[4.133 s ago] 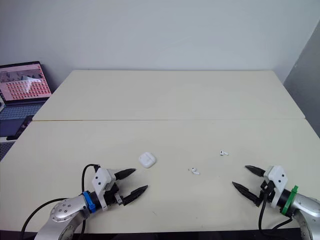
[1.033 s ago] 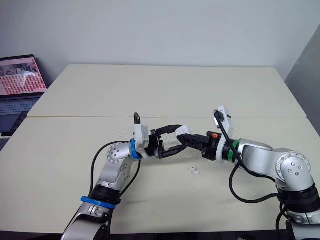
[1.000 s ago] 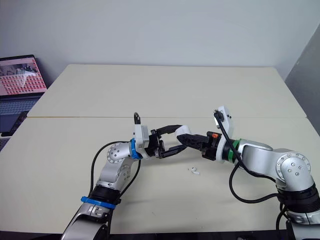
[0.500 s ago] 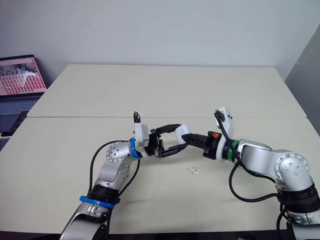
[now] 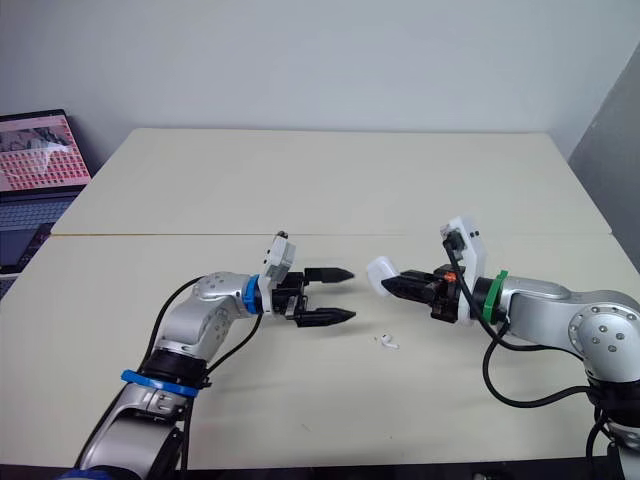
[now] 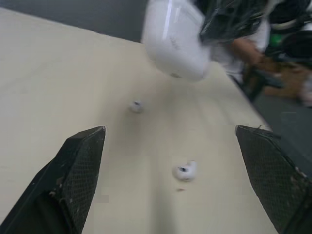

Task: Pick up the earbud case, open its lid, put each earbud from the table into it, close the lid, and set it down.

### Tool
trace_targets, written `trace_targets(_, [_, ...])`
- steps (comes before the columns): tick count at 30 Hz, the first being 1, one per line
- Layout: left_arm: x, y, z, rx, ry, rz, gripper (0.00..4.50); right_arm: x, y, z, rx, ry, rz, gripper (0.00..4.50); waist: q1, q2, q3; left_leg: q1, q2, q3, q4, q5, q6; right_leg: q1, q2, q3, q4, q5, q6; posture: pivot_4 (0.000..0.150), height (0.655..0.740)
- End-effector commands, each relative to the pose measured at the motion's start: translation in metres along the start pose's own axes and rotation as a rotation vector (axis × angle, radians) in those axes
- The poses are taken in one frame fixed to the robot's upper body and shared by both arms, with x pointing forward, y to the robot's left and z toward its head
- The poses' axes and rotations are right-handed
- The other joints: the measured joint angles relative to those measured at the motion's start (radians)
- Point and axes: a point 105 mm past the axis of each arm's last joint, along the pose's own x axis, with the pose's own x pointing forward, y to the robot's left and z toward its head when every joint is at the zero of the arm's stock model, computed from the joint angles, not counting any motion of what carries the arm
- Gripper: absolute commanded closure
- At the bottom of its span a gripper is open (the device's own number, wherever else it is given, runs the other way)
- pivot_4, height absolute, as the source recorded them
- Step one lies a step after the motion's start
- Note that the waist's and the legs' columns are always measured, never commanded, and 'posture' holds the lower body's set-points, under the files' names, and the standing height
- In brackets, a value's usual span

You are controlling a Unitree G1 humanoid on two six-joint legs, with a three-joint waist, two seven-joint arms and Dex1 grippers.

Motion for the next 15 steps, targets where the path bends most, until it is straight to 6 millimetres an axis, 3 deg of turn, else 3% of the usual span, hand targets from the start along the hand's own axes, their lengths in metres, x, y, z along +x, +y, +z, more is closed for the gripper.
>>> trace_targets(1, [0.005,-0.013,0.012,-0.014,0.036,-0.128,0.03,-0.001,0.013,-0.005,-0.119,0.051,0.070,3.76,0.000,0.000,0.000,0.000,0.000,0.000,0.000,0.000,0.000,0.000,0.000,0.000,0.000,0.000,0.000,0.150,0.7400])
trace_targets(8, [0.019,-0.017,0.012,-0.034,0.060,-0.190,0.03,0.002,0.029,-0.013,-0.242,0.105,0.173,3.76,0.001,0.000,0.000,0.000,0.000,0.000,0.000,0.000,0.000,0.000,-0.001,0.000,-0.001,0.000,0.000,0.150,0.7400])
trace_targets(15, [0.020,-0.021,0.013,-0.049,0.075,-0.225,0.03,0.004,0.034,-0.018,-0.293,0.134,0.197,3.76,0.001,0.000,0.000,0.000,0.000,-0.001,0.000,0.000,0.000,0.000,-0.001,0.001,0.000,0.000,0.000,0.150,0.7400])
